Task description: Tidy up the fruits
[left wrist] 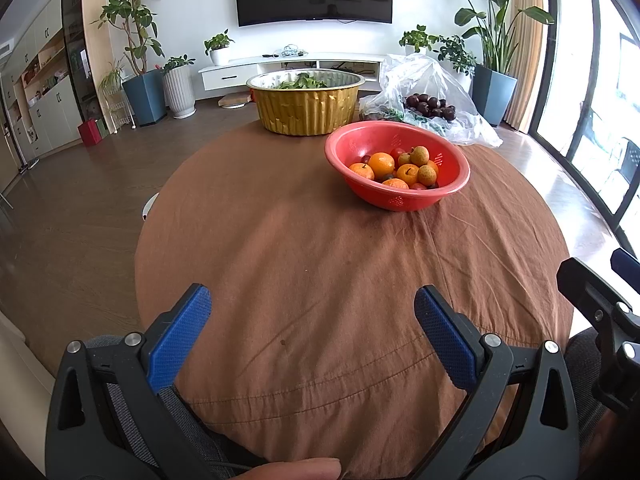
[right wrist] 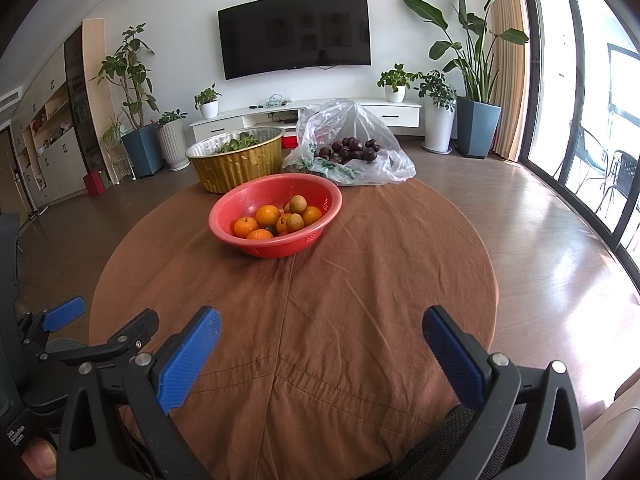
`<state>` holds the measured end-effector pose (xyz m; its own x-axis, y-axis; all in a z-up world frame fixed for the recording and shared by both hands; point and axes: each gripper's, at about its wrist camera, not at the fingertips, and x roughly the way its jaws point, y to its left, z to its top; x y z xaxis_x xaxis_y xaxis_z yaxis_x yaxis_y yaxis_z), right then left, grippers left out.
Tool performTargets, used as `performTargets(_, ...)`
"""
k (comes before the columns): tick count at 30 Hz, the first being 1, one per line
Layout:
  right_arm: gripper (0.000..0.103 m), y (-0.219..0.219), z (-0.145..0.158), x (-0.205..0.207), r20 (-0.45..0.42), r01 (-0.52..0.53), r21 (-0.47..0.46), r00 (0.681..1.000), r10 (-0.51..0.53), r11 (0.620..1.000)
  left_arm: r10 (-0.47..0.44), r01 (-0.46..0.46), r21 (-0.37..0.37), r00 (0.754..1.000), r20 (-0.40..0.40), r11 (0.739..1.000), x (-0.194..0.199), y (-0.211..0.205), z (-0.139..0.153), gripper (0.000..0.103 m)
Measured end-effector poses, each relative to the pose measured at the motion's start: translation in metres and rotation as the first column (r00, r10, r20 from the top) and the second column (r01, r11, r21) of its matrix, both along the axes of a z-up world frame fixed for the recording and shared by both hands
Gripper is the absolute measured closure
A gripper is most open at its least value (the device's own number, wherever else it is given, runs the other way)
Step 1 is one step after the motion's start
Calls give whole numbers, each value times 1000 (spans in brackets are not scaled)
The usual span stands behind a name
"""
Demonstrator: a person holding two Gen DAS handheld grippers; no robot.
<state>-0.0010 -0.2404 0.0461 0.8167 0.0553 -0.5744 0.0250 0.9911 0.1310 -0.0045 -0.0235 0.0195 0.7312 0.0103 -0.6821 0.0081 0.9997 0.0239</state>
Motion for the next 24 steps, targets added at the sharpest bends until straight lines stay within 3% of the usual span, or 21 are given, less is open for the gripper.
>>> performTargets(19, 0, -1, -1, 0, -4, 2, 1, 1000, -2, 1000, 4, -4, 5, 1000, 0, 1000, -1, 1, -1, 0)
performTargets(24, 0, -3, -6, -3, -8, 5, 4, 1000, -5, 1000, -1, 1, 10, 999, 33, 1000, -7, 2, 1, 0)
